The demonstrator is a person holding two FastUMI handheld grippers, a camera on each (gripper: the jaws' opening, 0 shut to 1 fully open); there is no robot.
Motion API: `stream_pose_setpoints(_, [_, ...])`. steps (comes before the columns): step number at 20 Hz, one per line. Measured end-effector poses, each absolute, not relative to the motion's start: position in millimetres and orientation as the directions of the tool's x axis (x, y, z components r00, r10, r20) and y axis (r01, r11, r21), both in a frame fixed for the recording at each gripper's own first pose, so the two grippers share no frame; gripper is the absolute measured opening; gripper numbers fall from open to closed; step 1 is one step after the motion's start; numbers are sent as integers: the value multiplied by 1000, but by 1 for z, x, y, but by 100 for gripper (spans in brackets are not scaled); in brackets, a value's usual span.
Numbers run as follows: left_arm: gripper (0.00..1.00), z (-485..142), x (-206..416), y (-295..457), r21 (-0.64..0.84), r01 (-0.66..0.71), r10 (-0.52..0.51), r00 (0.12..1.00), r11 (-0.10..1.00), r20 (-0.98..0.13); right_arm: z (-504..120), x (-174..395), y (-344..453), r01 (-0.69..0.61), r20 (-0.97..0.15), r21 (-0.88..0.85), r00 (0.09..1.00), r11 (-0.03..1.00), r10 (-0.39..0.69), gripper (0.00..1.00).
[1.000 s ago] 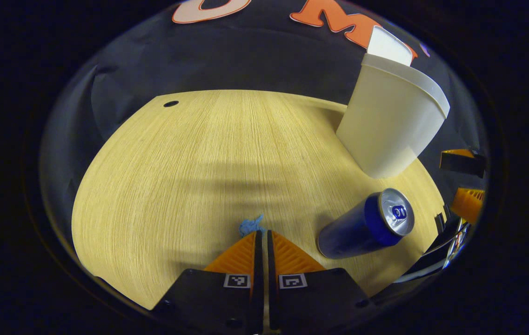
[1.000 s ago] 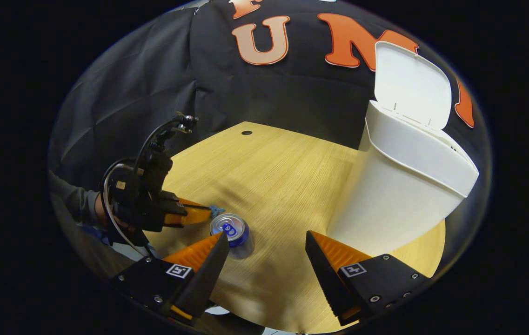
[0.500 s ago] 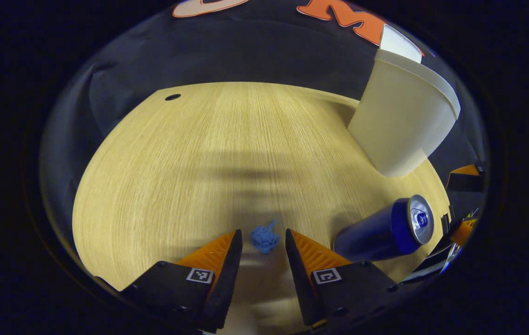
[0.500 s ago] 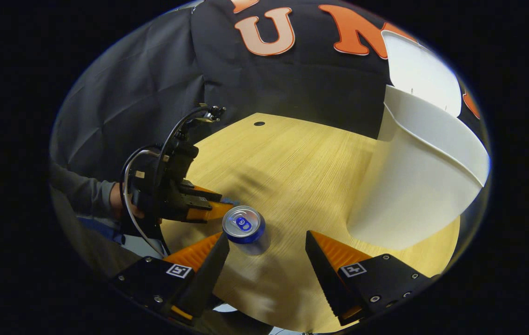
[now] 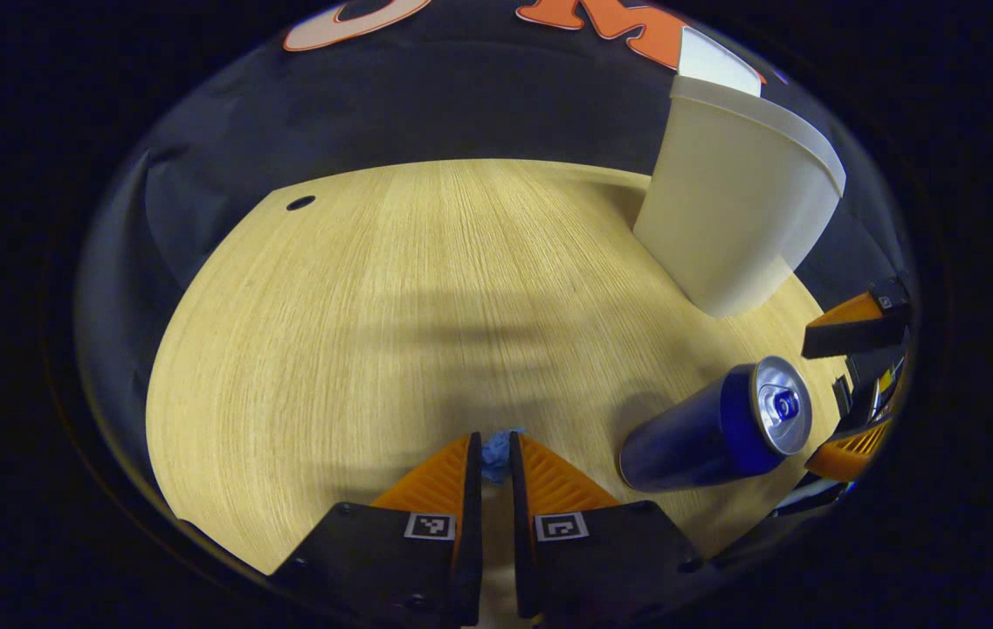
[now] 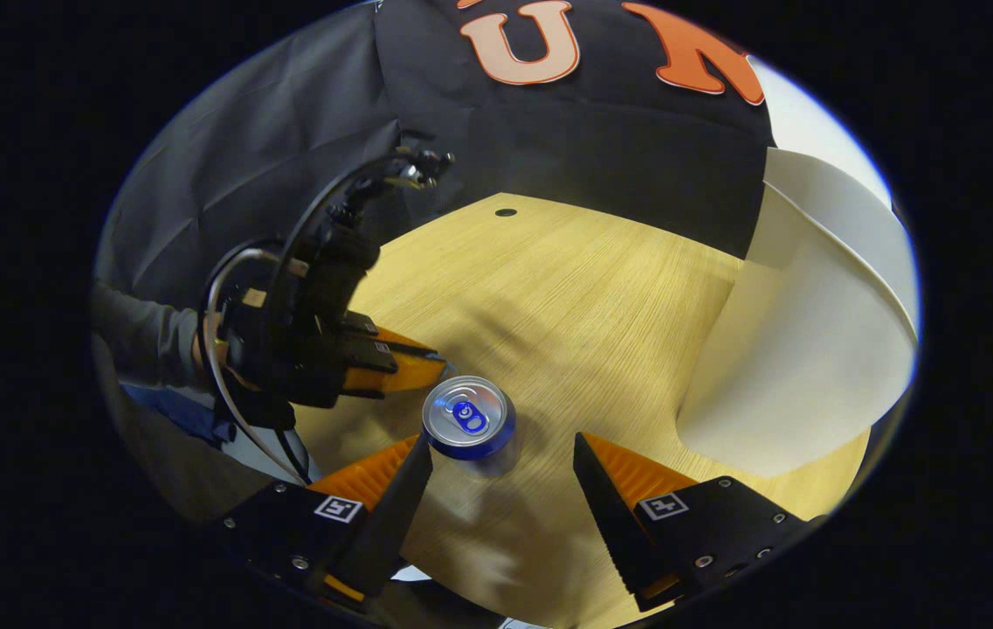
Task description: Press the lid of the desktop garbage bin to open it, pick up the crumpled paper on the desktop and throw it into the bin, then pick up the pop can on the desktop and drop it into the bin, and finally close the garbage bin lid.
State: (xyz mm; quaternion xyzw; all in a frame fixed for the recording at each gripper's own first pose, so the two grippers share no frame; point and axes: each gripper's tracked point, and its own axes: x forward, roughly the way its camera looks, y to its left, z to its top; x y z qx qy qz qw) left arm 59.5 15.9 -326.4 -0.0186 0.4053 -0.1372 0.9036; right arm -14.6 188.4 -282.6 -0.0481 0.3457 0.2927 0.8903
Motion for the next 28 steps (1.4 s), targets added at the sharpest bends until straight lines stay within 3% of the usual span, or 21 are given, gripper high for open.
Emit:
stream_pose_setpoints(7, [20, -277, 66, 34, -146, 185, -235, 712, 972, -661, -310, -19, 210, -573, -677, 175, 521, 801, 520, 99])
stream_pose_setpoints(13, [19, -238, 71, 37, -171, 172, -241, 760, 970, -604, -341, -9, 222, -578, -687, 150, 523, 802, 505, 97])
stream_pose_setpoints(15, [19, -226, 73, 36, -174, 174, -244, 774, 969, -585, -335, -8, 219, -581, -692, 131, 527, 803, 494, 92])
stream_pose_setpoints(18, [19, -209, 75, 44, -168, 185, -248, 793, 968, -557, -327, -2, 217, -568, -679, 135, 544, 812, 494, 77])
stream_pose_setpoints(19, [19, -206, 78, 46, -167, 194, -255, 799, 967, -545, -327, -6, 211, -557, -671, 144, 553, 818, 494, 81])
stream_pose_setpoints(22, [19, -190, 83, 54, -164, 230, -282, 817, 959, -503, -325, -11, 199, -518, -657, 140, 589, 844, 471, 81])
stream_pose_setpoints(23, [19, -183, 84, 56, -164, 244, -293, 821, 956, -490, -325, -13, 197, -508, -654, 140, 597, 850, 465, 77])
stream_pose_setpoints(24, [19, -170, 87, 54, -164, 264, -311, 826, 950, -470, -324, -15, 196, -497, -650, 141, 606, 856, 459, 81])
stream_pose_setpoints(28, [19, -131, 100, 43, -163, 340, -377, 840, 926, -390, -335, -24, 194, -426, -621, 166, 655, 889, 430, 81])
